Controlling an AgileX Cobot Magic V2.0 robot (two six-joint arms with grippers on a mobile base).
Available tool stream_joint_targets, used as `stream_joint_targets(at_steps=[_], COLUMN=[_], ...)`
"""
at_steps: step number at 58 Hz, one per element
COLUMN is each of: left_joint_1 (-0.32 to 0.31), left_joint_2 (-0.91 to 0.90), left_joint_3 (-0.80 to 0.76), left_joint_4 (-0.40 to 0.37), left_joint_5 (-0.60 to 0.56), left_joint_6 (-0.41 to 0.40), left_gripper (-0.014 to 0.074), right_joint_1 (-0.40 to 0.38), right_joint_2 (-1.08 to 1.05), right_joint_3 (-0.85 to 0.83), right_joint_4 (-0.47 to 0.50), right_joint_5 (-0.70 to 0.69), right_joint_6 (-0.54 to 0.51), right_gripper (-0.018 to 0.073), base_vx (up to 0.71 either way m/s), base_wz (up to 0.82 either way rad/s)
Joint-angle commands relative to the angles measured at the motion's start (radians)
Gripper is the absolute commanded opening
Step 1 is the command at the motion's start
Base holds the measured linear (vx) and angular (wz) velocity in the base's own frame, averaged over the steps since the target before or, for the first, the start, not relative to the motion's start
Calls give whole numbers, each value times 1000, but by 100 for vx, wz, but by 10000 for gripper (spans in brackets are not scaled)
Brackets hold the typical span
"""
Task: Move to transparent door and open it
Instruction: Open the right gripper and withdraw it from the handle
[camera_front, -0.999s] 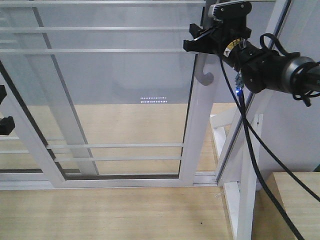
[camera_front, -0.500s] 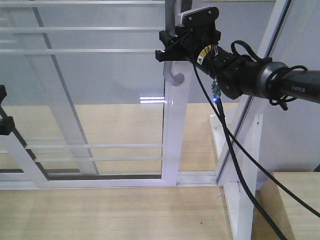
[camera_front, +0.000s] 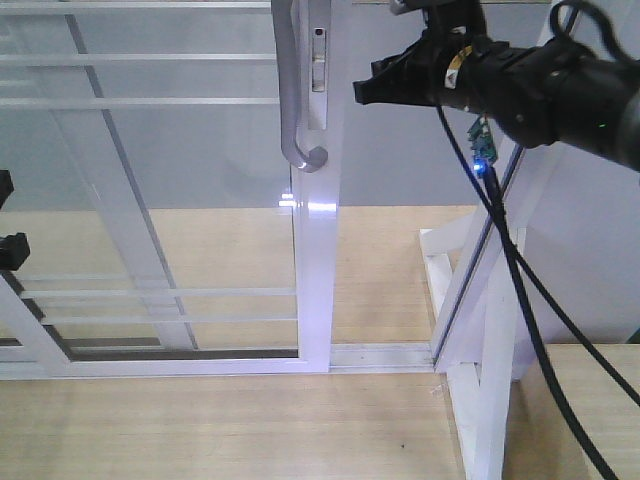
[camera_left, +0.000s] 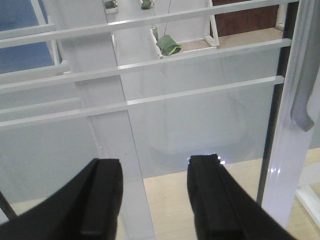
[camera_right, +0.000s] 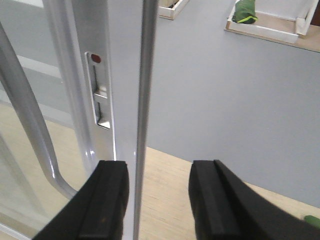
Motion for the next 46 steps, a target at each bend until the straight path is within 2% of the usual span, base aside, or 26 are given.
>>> stream_joint_targets(at_steps=[1,15,25,31,37,46], left_joint_1=[-4,-4,-5,-5,-11,-97], left_joint_2=[-2,-2,-2,2,36,130], left_joint_3=[-32,-32,-32,-32,-32,-32], left_joint_4=[-2,-3,-3,-3,-3,-3], left_joint_5=[-76,-74,-51,-29,-25,-115], left_joint_6=[-1,-1,-1,-1,-1,-2], left_gripper=[441,441,441,441,441,441], right_joint_1=[-18,-188,-297,-316,-314,-314], right_joint_2=[-130,-495,-822,-992,-1130,-1203], right_joint_3=[27,405,594,655,701,737], right_joint_4=[-41,-29,-62,-99,-84,-81], right_joint_5=[-7,13,140,224,274,316], right_joint_6=[-8,6,-1,-1,1,1], right_gripper=[363,363,363,363,363,363], base_vx=[0,0,0,0,0,0], base_wz=[0,0,0,0,0,0])
